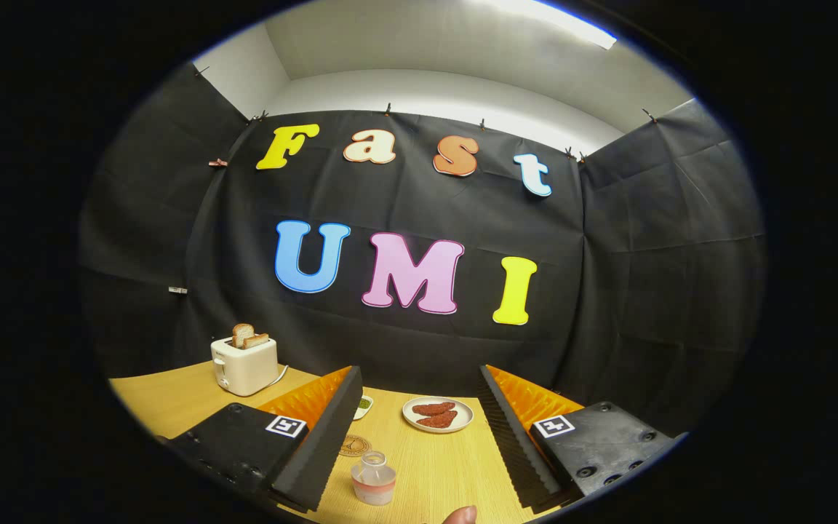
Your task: Take the bottle from table, then pour the juice into the cup, finally place the bottle on the coaster
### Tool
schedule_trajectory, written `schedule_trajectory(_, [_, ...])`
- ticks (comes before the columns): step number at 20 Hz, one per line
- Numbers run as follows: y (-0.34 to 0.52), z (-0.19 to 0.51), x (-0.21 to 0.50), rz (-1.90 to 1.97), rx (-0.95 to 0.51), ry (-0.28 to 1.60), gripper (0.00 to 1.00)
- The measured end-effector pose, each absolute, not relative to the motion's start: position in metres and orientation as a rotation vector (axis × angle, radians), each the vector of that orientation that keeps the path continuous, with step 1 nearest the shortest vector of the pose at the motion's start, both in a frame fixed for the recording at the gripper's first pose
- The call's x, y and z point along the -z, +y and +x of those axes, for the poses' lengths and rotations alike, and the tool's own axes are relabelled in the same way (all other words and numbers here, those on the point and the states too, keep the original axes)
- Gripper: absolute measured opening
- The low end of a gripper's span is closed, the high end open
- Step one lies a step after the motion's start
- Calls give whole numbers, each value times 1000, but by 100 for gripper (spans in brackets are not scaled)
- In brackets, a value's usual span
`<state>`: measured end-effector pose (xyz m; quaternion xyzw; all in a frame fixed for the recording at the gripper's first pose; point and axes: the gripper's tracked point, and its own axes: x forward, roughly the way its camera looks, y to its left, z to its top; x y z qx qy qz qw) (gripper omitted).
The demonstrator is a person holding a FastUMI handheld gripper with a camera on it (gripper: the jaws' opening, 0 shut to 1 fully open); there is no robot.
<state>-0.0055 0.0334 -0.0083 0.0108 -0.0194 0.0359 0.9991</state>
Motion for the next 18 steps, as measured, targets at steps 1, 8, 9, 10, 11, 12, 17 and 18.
schedule_trajectory(1, [37,-7,13,25,-81,-44,97])
schedule_trajectory(8, [68,-19,58,13,-146,-91,97])
schedule_trajectory(9, [74,-19,69,30,-152,-76,97])
schedule_trajectory(10, [79,-18,80,47,-155,-61,97])
schedule_trajectory(11, [82,-17,91,58,-151,-48,97])
schedule_trajectory(12, [84,-16,100,64,-149,-39,97])
schedule_trajectory(17, [90,-9,165,84,-117,31,97])
schedule_trajectory(18, [91,-6,178,89,-108,44,97])
